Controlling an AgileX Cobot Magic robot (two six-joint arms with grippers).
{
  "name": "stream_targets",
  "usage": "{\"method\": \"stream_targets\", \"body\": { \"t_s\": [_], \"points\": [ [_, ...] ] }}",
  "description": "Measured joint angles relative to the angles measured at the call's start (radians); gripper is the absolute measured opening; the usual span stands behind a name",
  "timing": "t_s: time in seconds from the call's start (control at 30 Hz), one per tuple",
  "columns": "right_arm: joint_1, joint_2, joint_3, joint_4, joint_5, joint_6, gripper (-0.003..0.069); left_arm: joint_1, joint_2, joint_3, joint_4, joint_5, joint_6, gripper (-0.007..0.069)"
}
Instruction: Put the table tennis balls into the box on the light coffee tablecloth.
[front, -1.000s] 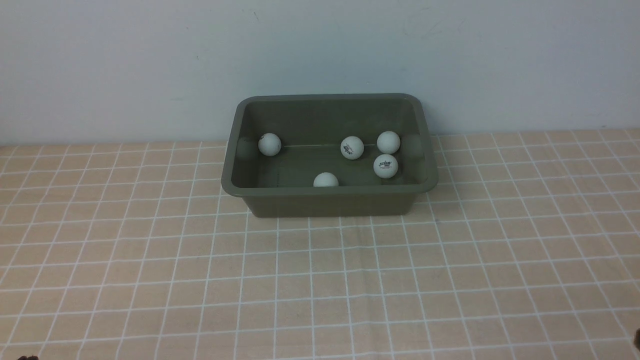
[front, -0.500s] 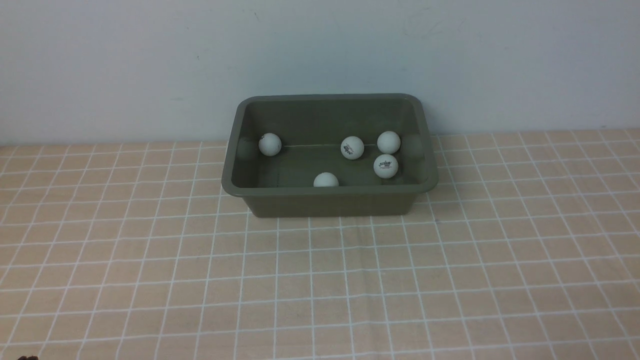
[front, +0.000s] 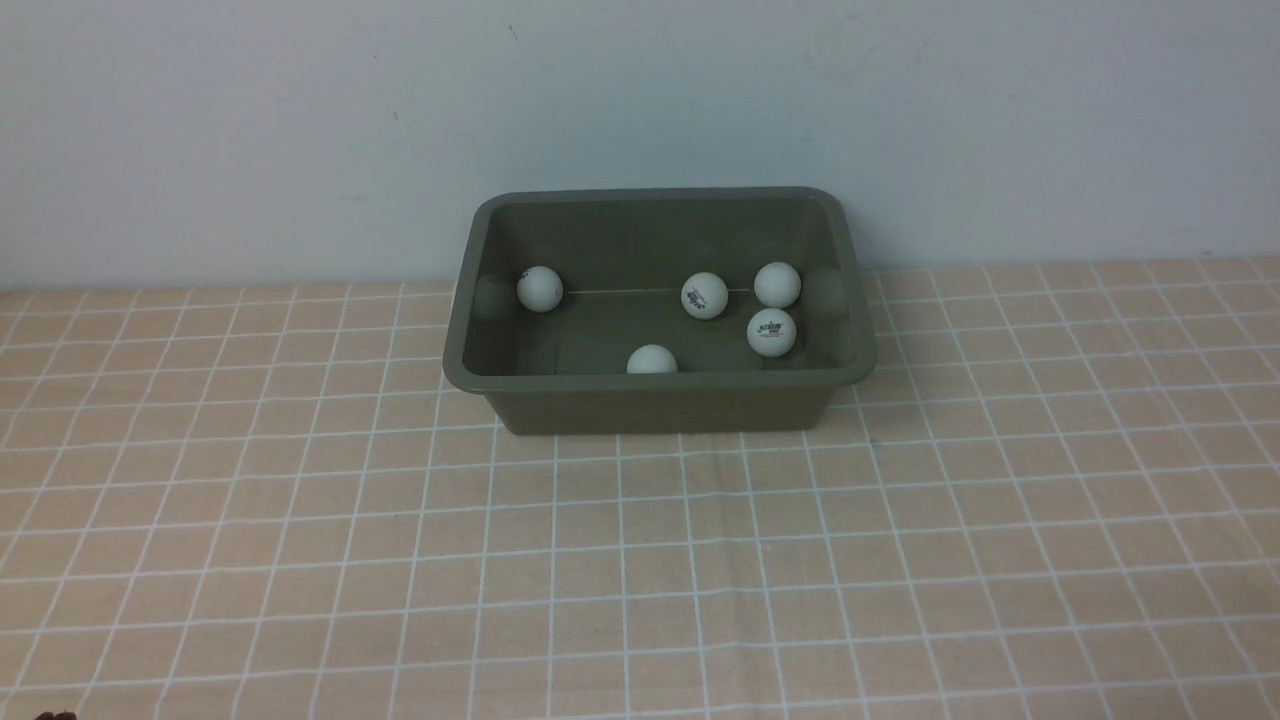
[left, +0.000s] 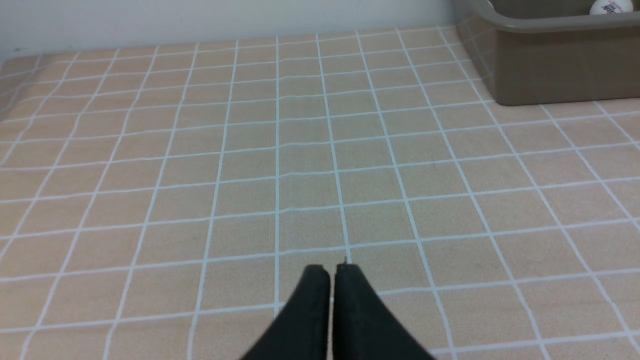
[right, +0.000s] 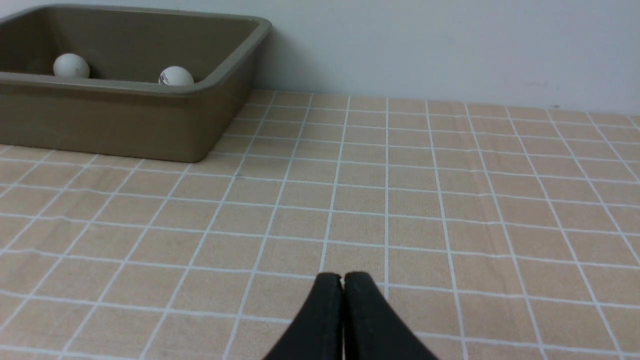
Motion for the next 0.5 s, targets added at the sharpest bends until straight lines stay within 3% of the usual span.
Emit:
{"method": "stream_targets", "body": {
  "t_s": [0.5],
  "points": [
    [0.000,0.000,-0.001,-0.022,0.008,-0.004,0.0000,0.000,0.000,0.000,0.000,0.000,0.000,-0.0038]
  ]
}}
